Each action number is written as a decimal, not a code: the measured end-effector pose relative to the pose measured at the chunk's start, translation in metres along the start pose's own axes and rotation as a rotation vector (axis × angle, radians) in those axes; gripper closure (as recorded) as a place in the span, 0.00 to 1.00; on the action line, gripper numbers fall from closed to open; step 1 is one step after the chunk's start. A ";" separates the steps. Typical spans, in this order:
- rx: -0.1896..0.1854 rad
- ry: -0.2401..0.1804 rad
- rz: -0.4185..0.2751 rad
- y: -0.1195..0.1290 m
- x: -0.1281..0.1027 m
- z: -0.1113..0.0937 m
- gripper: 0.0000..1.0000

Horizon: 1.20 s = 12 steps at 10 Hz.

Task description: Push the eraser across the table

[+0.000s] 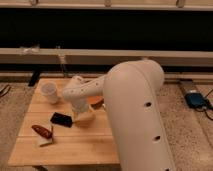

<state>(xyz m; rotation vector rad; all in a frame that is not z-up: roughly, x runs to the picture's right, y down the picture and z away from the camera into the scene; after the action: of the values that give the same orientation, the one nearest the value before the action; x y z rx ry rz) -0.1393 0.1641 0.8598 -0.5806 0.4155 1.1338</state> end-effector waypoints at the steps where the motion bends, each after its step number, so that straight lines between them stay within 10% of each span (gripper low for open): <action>1: -0.002 0.001 -0.007 0.003 -0.001 0.001 0.21; 12: -0.037 -0.024 -0.093 0.046 -0.043 0.001 0.21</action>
<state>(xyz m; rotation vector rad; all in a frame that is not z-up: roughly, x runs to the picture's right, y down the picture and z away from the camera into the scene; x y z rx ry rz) -0.1985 0.1481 0.8758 -0.6123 0.3442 1.0607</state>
